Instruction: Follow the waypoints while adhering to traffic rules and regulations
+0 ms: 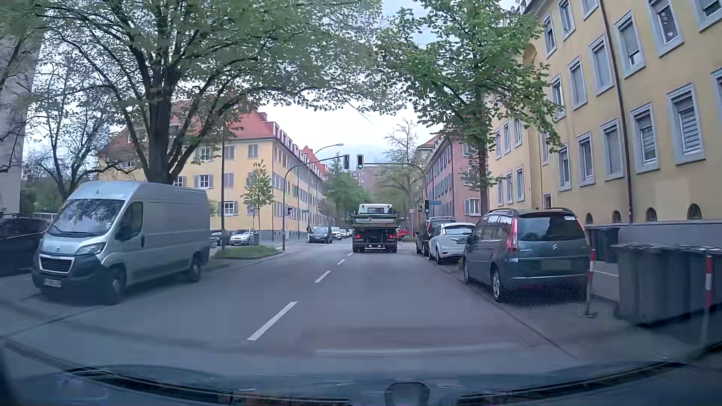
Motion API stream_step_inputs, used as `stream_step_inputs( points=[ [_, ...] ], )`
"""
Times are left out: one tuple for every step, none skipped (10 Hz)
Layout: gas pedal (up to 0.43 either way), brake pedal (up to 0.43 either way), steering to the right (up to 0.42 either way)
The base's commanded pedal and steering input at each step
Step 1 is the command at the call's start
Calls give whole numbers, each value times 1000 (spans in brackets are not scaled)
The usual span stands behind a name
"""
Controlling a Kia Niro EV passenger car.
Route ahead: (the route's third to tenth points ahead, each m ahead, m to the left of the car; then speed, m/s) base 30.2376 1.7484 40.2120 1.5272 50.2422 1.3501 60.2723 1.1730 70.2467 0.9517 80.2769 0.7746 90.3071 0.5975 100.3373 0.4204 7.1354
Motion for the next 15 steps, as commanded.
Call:
stream_step_inputs(
  points=[
    [110,0,1],
    [110,0,1],
    [110,0,1],
    [110,0,1],
    [110,0,1],
    [110,0,1],
    [110,0,1],
    [110,0,1],
    [110,0,1],
    [110,0,1],
    [110,0,1],
    [110,0,1],
    [110,0,1],
    [110,0,1],
    [110,0,1]
  ],
)
